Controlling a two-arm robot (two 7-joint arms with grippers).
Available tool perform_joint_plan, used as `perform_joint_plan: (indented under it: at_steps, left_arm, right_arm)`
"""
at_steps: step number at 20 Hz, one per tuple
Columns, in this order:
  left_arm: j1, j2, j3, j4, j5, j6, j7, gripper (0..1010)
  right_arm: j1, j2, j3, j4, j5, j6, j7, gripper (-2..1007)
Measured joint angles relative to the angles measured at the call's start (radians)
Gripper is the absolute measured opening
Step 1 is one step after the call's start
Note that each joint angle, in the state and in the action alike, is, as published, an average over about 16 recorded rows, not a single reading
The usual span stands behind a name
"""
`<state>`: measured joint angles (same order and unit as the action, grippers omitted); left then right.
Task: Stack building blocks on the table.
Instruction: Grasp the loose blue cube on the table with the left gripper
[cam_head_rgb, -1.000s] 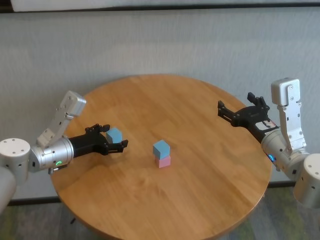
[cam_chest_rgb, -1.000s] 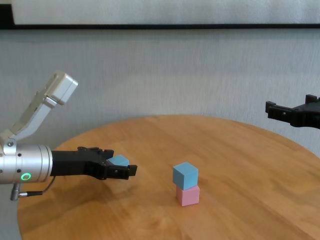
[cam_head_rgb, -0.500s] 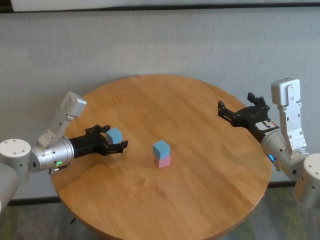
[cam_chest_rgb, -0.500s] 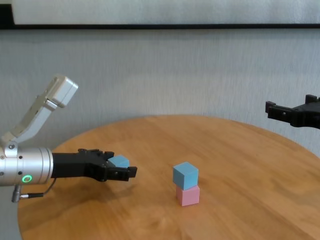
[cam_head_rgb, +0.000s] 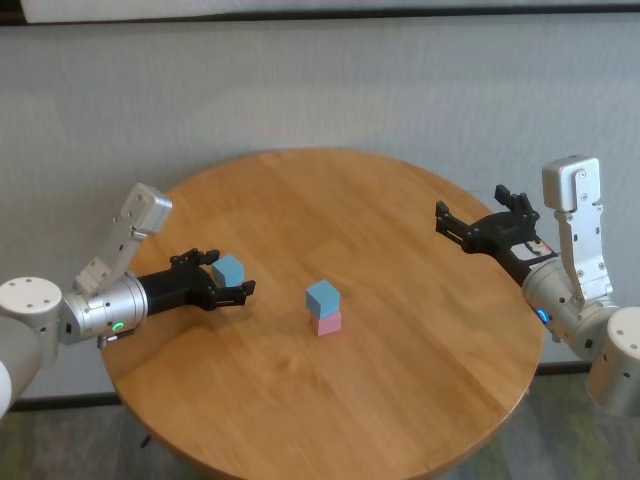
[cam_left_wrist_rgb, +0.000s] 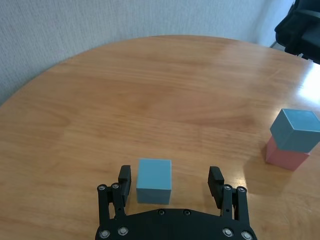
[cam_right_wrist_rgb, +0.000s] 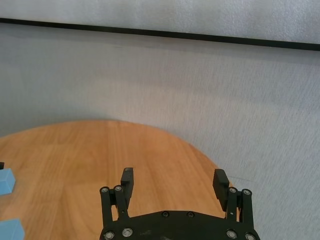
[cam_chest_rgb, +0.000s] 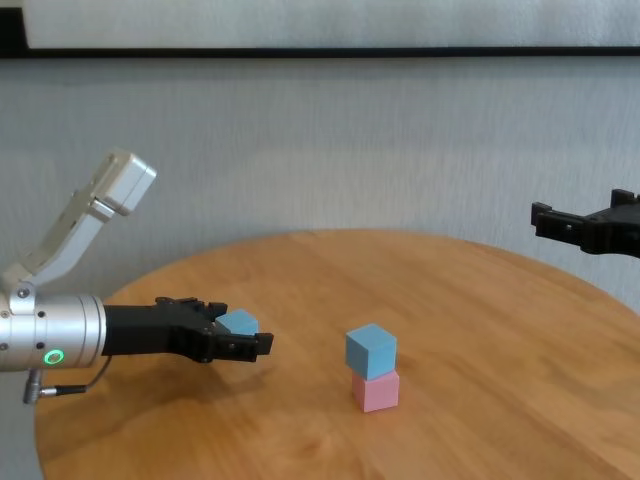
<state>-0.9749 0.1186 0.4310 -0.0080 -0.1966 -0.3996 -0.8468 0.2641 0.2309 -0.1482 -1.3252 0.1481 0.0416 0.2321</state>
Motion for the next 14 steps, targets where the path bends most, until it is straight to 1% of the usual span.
perform_joint_plan:
  at_steps: [2,9,14]
  left_arm:
    - [-0.003,-0.001,0.0,0.005,0.0,-0.003,0.0,1002]
    - [0.018,0.009,0.001,-0.04,-0.002,0.018,0.004,1002]
    - [0.028,0.013,0.001,-0.06,-0.003,0.028,0.006,1002]
  right_arm:
    - [0.0,0.0,0.0,0.0,0.0,0.0,0.0,1004]
    - [0.0,0.0,0.0,0.0,0.0,0.0,0.0,1004]
    - [0.0,0.0,0.0,0.0,0.0,0.0,0.0,1004]
